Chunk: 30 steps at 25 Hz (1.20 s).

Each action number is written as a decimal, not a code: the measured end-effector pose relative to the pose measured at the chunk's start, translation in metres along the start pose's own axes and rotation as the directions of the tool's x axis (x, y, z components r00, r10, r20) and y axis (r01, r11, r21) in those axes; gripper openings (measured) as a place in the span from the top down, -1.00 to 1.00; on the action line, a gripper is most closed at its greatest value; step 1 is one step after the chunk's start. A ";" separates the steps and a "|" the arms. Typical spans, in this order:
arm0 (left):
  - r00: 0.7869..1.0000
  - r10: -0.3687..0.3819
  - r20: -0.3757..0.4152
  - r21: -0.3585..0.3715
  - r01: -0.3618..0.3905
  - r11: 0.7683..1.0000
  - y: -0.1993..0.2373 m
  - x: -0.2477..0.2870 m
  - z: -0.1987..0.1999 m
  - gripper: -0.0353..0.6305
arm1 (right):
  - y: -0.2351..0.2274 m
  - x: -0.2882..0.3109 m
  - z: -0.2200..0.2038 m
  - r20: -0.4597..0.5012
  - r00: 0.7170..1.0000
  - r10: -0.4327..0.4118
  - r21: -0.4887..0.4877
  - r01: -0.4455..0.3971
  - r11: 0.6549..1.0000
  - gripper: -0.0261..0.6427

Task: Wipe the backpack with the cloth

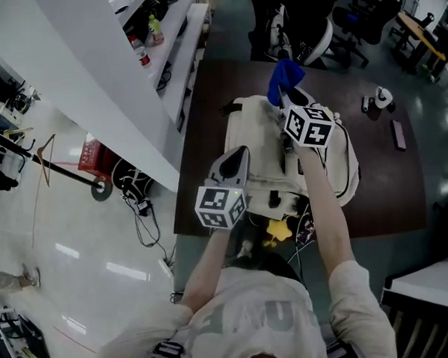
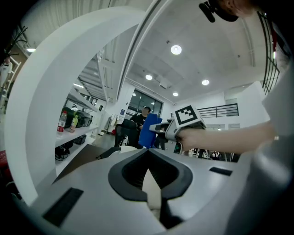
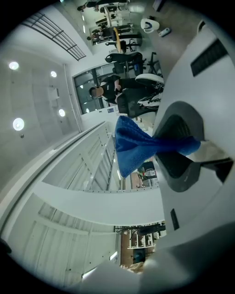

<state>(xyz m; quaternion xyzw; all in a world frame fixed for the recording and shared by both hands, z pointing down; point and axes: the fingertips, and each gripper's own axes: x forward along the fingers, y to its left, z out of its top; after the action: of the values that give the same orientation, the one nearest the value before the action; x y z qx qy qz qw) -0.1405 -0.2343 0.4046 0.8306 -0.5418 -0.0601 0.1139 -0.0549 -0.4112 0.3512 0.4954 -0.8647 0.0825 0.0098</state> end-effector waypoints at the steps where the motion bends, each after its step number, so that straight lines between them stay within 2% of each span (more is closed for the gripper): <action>1: 1.000 0.005 -0.006 -0.004 -0.005 1.000 0.003 0.003 -0.002 0.89 | -0.003 0.007 -0.005 -0.020 1.000 0.001 0.011 -0.001 1.000 0.79; 8: 0.998 0.063 -0.014 -0.027 -0.064 0.998 0.014 0.017 0.000 0.89 | 0.007 0.010 -0.036 -0.117 0.992 0.056 0.030 -0.053 0.998 0.79; 18: 0.996 0.089 -0.002 -0.010 -0.089 0.996 0.016 0.019 0.000 0.89 | 0.043 -0.069 -0.053 -0.098 0.988 0.122 0.106 -0.111 0.988 0.79; 22: 0.995 0.098 -0.013 0.016 -0.098 0.995 0.013 0.020 -0.005 0.89 | 0.058 -0.104 -0.064 -0.097 0.985 0.141 0.103 -0.131 0.986 0.79; 27: 0.993 0.120 -0.022 0.021 -0.120 0.993 0.014 0.021 -0.006 0.89 | 0.080 -0.140 -0.072 -0.094 0.981 0.168 0.054 -0.164 0.985 0.79; 30: 0.992 0.128 -0.018 0.026 -0.128 0.991 0.013 0.020 -0.005 0.89 | 0.084 -0.152 -0.078 -0.099 0.978 0.184 0.086 -0.176 0.981 0.79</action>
<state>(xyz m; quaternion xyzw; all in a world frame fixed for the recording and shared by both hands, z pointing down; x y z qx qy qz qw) -0.1429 -0.2575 0.4138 0.7960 -0.5935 -0.0377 0.1126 -0.0545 -0.2281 0.4021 0.4101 -0.9004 0.1425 0.0294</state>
